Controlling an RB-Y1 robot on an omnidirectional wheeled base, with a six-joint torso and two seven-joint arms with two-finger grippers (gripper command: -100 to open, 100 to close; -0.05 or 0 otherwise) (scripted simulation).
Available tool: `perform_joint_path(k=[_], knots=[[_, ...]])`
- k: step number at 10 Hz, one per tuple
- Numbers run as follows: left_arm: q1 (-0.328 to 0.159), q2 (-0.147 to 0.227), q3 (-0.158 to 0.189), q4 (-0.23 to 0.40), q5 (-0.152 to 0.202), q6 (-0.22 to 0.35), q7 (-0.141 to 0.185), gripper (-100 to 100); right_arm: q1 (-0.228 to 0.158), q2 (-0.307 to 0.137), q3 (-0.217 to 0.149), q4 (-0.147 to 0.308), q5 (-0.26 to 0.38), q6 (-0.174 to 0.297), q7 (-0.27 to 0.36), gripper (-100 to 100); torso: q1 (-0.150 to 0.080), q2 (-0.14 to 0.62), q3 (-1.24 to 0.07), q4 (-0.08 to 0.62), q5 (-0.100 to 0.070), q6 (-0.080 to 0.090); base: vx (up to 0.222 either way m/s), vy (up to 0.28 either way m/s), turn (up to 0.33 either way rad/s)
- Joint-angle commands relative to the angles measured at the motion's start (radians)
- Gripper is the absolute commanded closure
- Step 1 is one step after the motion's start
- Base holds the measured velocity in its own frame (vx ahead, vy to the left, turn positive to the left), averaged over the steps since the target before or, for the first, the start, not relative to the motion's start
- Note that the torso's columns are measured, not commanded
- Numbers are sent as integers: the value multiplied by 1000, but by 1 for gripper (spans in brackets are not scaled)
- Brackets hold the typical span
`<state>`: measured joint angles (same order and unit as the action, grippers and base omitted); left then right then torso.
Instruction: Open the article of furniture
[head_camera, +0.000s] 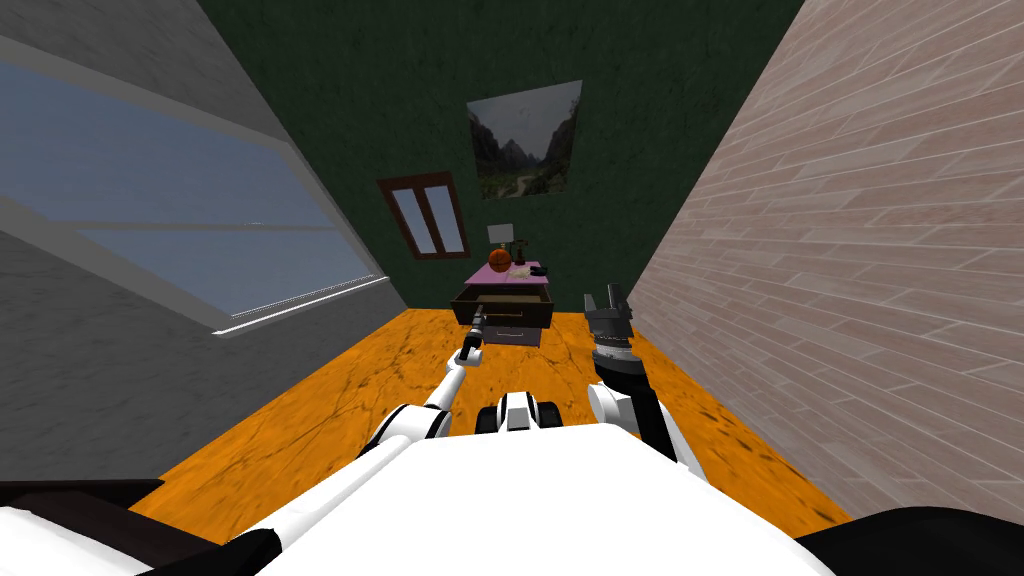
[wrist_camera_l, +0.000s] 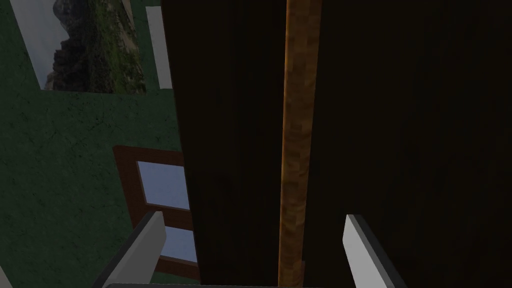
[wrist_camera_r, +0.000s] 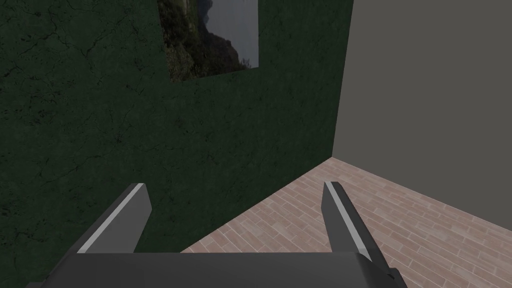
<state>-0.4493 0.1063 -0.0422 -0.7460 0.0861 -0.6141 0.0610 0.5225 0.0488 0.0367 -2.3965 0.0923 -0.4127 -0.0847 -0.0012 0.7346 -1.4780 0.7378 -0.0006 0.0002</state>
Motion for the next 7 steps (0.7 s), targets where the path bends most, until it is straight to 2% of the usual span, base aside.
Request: perform_joint_path(k=[1, 6, 7], knots=[[-22, 3, 4, -31, 2, 53, 2, -100, 0, 0, 0, 0, 0, 0, 0, 0, 1, -1, -1, -1, 1, 0, -39, 2, 20], [-89, 13, 14, -43, 7, 129, 10, -100, 0, 0, 0, 0, 0, 0, 0, 0, 1, 6, 4, 3, 0, 0, -43, 2, 11], [-76, 11, 11, -34, 7, 116, 10, -100, 0, 0, 0, 0, 0, 0, 0, 0, 0, 8, 5, 5, -1, -1, -18, 0, 0]])
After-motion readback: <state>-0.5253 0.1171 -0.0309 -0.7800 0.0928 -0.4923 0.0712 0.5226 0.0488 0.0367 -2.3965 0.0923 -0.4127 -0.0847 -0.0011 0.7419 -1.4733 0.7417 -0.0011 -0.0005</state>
